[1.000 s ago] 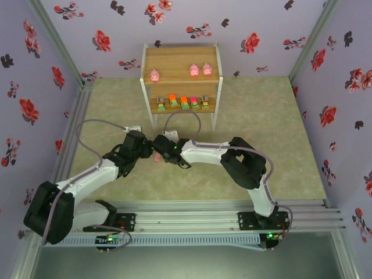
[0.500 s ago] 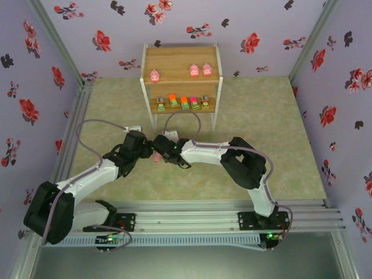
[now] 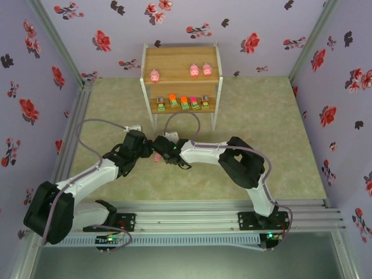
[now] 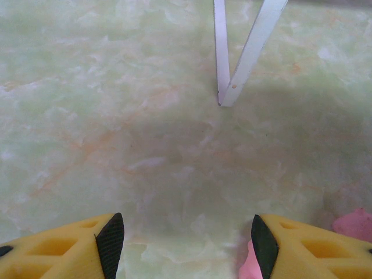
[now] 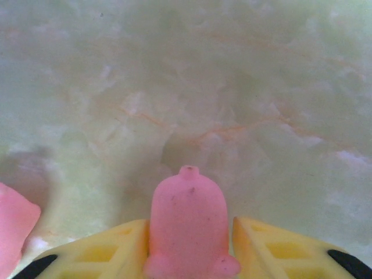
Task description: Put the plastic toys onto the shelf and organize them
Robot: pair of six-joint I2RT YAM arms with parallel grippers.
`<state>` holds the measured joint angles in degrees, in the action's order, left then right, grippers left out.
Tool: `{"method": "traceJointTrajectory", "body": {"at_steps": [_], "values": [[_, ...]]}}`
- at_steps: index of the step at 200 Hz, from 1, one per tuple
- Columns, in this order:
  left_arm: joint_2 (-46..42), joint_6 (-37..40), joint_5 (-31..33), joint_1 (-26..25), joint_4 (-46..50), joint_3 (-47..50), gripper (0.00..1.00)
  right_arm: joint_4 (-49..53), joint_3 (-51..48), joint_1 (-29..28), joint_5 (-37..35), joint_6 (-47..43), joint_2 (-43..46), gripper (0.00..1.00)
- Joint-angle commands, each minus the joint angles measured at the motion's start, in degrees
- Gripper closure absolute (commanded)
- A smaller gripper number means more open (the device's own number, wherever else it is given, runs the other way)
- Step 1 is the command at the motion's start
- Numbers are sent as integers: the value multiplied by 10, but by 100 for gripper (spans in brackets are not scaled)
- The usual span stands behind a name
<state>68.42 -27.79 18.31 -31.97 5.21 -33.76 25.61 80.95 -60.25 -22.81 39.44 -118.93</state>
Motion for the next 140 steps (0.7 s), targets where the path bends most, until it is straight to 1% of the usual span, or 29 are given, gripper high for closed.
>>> {"method": "traceJointTrajectory", "body": {"at_steps": [1,40,97,140], "values": [[3,-7,-4,6,2,-17,36,15,10,5,-6,7,-10,83],[4,-5,-5,5,2,-17,36,11,8,5,-6,11,-8,91],[0,-6,-7,6,2,-16,36,22,0,-4,-36,13,28,97],[-1,-6,-10,6,1,-16,36,42,3,-10,-48,17,66,100]]}}
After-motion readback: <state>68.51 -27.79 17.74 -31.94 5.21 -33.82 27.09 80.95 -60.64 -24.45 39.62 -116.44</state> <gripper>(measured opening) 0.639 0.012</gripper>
